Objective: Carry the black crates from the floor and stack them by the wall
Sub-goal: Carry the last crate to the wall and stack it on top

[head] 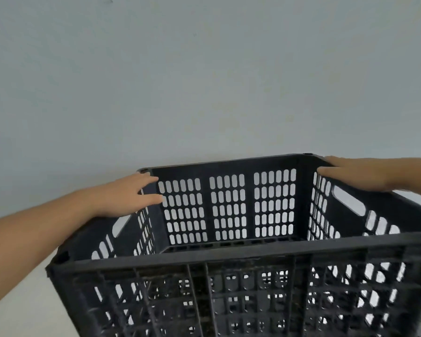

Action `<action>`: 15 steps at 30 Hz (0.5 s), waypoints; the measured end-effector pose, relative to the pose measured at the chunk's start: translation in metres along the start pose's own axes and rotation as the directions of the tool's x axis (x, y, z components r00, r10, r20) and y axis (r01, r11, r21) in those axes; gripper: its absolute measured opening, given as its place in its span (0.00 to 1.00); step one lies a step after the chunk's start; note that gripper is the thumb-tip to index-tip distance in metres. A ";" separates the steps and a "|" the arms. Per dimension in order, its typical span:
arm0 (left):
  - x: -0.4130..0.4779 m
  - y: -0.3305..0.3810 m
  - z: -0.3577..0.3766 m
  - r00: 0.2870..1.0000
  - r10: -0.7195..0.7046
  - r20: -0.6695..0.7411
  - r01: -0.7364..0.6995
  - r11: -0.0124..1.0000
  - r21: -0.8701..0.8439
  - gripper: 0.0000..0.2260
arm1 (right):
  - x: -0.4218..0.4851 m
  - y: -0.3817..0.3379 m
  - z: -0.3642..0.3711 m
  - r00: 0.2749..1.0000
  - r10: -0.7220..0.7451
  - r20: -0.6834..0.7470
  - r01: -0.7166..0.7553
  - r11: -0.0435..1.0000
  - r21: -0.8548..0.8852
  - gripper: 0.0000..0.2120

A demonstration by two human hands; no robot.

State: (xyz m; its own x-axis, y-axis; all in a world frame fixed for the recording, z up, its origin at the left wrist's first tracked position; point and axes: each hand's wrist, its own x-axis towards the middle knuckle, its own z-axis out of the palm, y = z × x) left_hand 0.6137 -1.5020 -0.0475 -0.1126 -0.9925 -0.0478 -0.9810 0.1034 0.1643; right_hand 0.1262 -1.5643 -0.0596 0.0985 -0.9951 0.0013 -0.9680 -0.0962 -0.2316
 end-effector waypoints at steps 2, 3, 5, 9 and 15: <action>0.003 -0.004 0.002 1.000 0.008 -0.003 -0.008 1.000 -0.010 0.61 | 0.005 0.006 0.003 0.999 -0.036 -0.011 0.036 0.999 0.012 0.27; 0.003 -0.005 0.001 1.000 -0.006 -0.004 0.006 0.999 -0.034 0.59 | 0.001 0.004 0.002 0.999 -0.041 0.007 0.041 0.999 -0.009 0.27; 0.005 -0.007 0.003 1.000 -0.026 0.005 0.026 0.998 -0.055 0.52 | 0.003 0.009 0.004 0.999 -0.039 0.006 0.039 0.999 0.004 0.27; 0.002 -0.005 0.004 0.999 -0.041 0.026 0.041 0.999 -0.011 0.42 | 0.006 0.010 0.006 0.998 -0.052 -0.027 0.052 0.999 0.001 0.28; 0.005 -0.004 -0.001 0.997 -0.038 0.070 0.033 0.997 0.071 0.66 | 0.002 0.003 0.001 1.000 -0.013 0.021 0.015 0.996 -0.085 0.31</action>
State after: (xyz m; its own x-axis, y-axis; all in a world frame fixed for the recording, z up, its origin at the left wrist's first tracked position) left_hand 0.6172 -1.5075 -0.0470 -0.0862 -0.9887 -0.1225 -0.9929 0.0752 0.0918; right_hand 0.1237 -1.5664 -0.0608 0.1159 -0.9931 -0.0156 -0.9825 -0.1123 -0.1485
